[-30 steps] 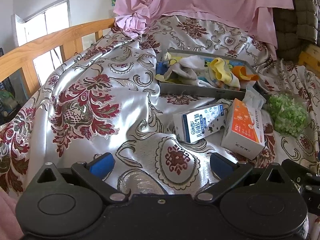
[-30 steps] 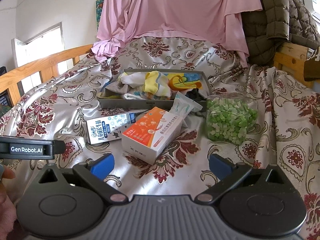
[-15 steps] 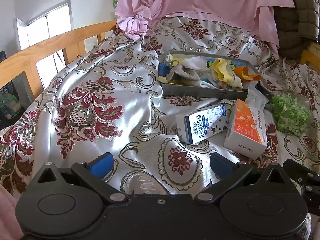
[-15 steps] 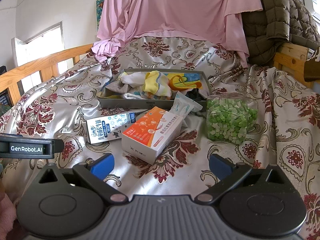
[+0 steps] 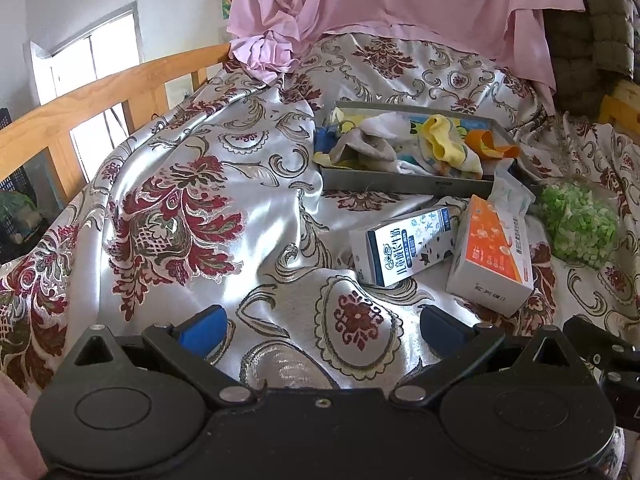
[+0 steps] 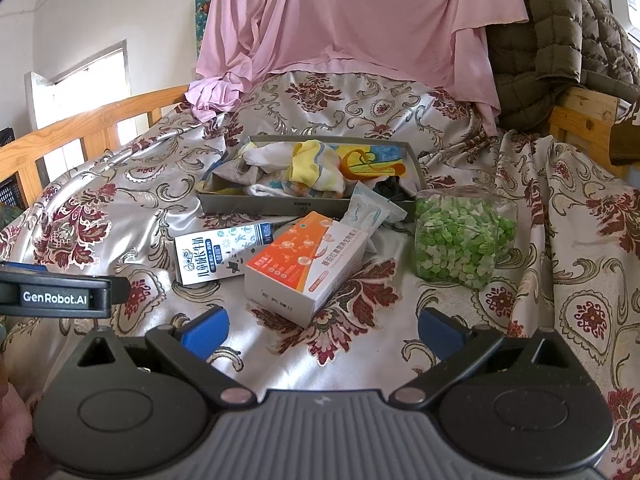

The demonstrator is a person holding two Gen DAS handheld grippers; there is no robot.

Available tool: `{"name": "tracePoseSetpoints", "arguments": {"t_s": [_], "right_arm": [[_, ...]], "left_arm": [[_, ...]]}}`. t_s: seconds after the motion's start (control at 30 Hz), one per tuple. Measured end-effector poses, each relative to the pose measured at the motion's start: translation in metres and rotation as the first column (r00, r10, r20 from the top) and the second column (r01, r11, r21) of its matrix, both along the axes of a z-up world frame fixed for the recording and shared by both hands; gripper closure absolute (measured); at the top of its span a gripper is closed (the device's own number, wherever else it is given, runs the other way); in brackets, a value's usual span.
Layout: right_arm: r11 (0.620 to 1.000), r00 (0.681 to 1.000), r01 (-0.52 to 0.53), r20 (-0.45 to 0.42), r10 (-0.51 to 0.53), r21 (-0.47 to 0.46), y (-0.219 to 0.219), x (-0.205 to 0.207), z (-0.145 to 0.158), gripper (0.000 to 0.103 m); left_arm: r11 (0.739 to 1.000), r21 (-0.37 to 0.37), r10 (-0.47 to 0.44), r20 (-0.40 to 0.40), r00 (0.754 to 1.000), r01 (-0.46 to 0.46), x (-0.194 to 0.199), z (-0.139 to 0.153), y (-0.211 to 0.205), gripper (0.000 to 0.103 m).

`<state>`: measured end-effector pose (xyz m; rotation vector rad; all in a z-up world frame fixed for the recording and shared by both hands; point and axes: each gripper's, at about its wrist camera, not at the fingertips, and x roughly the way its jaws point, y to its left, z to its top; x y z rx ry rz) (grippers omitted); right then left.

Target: Organize soft objects

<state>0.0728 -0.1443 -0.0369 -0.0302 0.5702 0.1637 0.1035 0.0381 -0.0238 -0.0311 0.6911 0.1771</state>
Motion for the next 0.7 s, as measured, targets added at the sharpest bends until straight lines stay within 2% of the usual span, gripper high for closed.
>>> {"name": "tracePoseSetpoints", "arguments": {"t_s": [0.7], "right_arm": [[1.000, 1.000, -0.008, -0.005, 0.008, -0.011, 0.0015, -0.0002, 0.0001, 0.000]], "left_arm": [[1.000, -0.002, -0.009, -0.016, 1.000, 0.009, 0.0014, -0.0046, 0.0012, 0.001]]}}
